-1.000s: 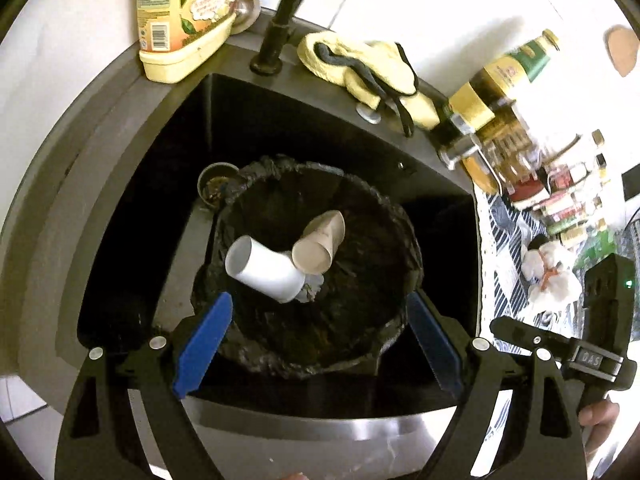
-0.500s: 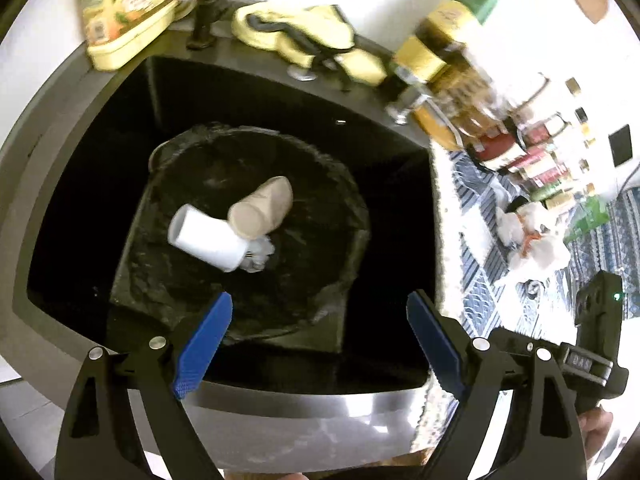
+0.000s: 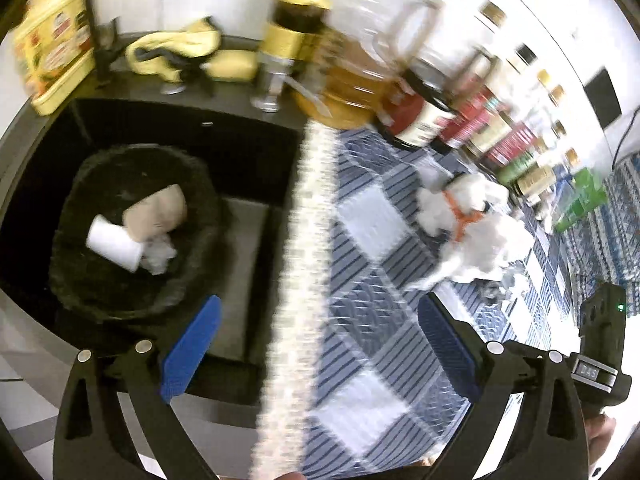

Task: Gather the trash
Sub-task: 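Lower the left gripper onto the white cloth and close it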

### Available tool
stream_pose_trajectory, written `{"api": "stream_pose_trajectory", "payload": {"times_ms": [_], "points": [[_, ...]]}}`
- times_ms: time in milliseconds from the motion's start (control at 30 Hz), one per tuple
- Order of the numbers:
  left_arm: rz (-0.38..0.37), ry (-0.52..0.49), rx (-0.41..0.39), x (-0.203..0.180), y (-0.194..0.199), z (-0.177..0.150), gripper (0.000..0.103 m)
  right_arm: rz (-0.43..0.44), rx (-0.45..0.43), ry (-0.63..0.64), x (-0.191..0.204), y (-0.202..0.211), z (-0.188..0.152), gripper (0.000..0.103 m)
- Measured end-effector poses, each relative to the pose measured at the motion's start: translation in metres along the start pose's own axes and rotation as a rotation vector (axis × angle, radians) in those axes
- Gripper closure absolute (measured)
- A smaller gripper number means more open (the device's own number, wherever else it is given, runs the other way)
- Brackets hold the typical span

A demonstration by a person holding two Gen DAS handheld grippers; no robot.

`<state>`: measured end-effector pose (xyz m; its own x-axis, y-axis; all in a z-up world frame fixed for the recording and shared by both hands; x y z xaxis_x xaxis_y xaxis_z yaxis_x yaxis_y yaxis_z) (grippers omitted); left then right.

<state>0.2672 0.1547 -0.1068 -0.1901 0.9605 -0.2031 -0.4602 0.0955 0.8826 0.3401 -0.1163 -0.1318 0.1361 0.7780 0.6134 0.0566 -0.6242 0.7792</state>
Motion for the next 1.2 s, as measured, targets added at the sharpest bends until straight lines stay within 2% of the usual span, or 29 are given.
{"api": "stream_pose_trajectory", "payload": {"times_ms": [233,400,633,833,900,1067,1167,1200], "points": [[0.08,-0.105,-0.025,-0.096,-0.01,0.016,0.007,0.055,0.003,-0.007,-0.069,0.051,0.025,0.021],[0.095,-0.154,-0.028,-0.157,-0.02,0.022,0.007,0.092,0.001,-0.012,-0.107,0.076,0.045,0.02],[0.153,-0.237,0.008,-0.208,-0.042,0.036,0.007,0.118,-0.012,0.009,-0.134,0.098,0.067,0.018],[0.255,-0.289,0.02,-0.219,-0.073,0.051,0.007,0.179,-0.027,-0.004,-0.148,0.106,0.08,0.018],[0.241,-0.296,0.02,-0.219,-0.083,0.054,0.007,0.189,-0.023,0.0,-0.15,0.106,0.082,0.018],[0.258,-0.284,0.06,-0.213,-0.104,0.059,0.008,0.195,-0.019,0.014,-0.147,0.104,0.089,0.018],[0.237,-0.248,0.065,-0.208,-0.108,0.061,0.016,0.173,-0.039,0.017,-0.153,0.102,0.096,0.019],[0.227,-0.245,0.067,-0.209,-0.109,0.062,0.022,0.175,-0.039,0.011,-0.156,0.101,0.1,0.019]]}}
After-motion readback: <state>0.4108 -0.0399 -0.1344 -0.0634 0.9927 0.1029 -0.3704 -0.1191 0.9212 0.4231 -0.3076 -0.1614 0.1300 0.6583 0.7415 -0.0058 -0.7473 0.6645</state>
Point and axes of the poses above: each gripper's, at about its wrist camera, not at the fingertips, and y roughly against the way its jaws point, x to its left, z to its top, the point moved 2 cm from there along -y, roughly the way its jaws point, and after that the axes turned 9 degrees about -y, right-handed, at the moved point
